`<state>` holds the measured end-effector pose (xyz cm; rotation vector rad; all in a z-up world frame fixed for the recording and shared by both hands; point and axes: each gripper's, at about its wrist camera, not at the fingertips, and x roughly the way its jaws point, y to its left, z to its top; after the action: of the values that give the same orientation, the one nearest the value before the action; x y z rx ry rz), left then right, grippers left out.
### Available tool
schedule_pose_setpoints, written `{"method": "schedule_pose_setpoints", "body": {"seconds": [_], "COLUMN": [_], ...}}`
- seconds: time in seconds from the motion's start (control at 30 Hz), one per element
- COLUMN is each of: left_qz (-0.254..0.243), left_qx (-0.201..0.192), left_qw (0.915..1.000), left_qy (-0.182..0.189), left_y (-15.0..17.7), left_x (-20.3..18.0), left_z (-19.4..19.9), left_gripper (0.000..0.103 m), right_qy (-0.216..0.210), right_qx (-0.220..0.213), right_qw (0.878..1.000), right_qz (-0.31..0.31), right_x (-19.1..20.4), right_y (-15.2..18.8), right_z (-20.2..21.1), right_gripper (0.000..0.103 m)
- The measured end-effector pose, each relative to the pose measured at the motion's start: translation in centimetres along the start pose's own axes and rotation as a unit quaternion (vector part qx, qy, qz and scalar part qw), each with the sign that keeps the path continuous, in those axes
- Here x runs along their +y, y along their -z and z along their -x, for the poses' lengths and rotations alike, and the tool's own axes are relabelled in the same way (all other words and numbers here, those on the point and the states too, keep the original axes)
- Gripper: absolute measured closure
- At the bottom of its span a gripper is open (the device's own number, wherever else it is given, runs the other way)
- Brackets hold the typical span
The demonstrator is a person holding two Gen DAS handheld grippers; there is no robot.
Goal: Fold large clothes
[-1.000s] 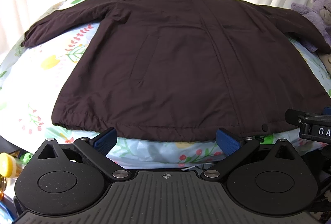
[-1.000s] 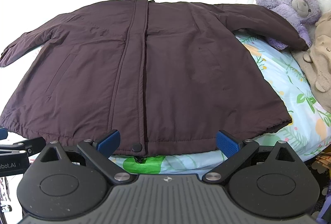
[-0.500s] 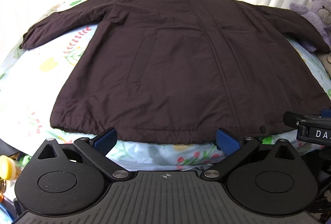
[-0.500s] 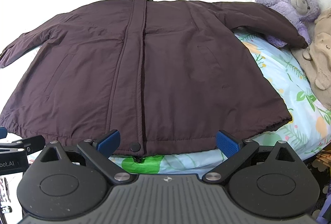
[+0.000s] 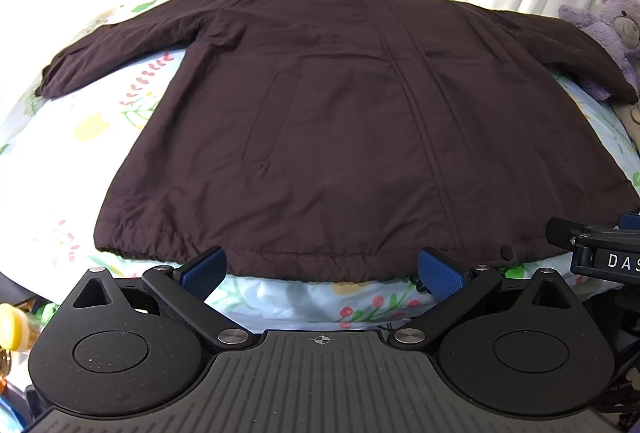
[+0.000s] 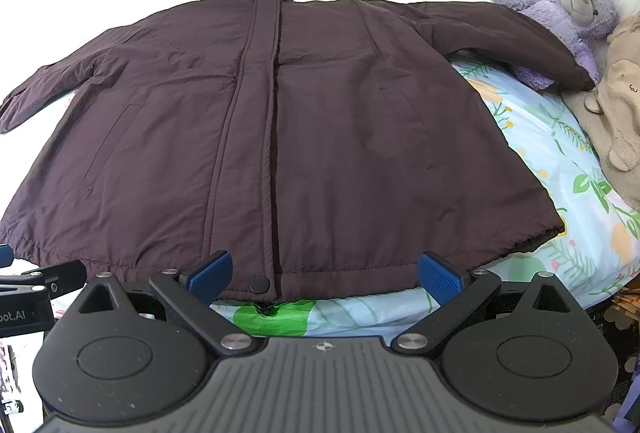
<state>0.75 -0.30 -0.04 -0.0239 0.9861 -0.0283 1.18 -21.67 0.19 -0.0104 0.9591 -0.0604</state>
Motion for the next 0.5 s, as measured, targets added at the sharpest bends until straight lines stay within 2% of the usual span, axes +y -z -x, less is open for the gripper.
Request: {"method": "schedule_pose_setpoints", "body": {"seconds": [0.5], "left_qz": [0.001], "left_qx": [0.003], "left_qw": [1.0000], "left_qy": [0.001], "left_y": [-0.19], "left_x": [-0.31], "left_z": [0.02], "left_gripper": [0.000], "right_qy": [-0.008], "right_qx": [0.002], "right_qw": [1.000], "right_qz": [-0.002], "right_x": [-0.27], "right_y": [0.02], "right_z": [-0.10], "right_gripper": [0.004]}}
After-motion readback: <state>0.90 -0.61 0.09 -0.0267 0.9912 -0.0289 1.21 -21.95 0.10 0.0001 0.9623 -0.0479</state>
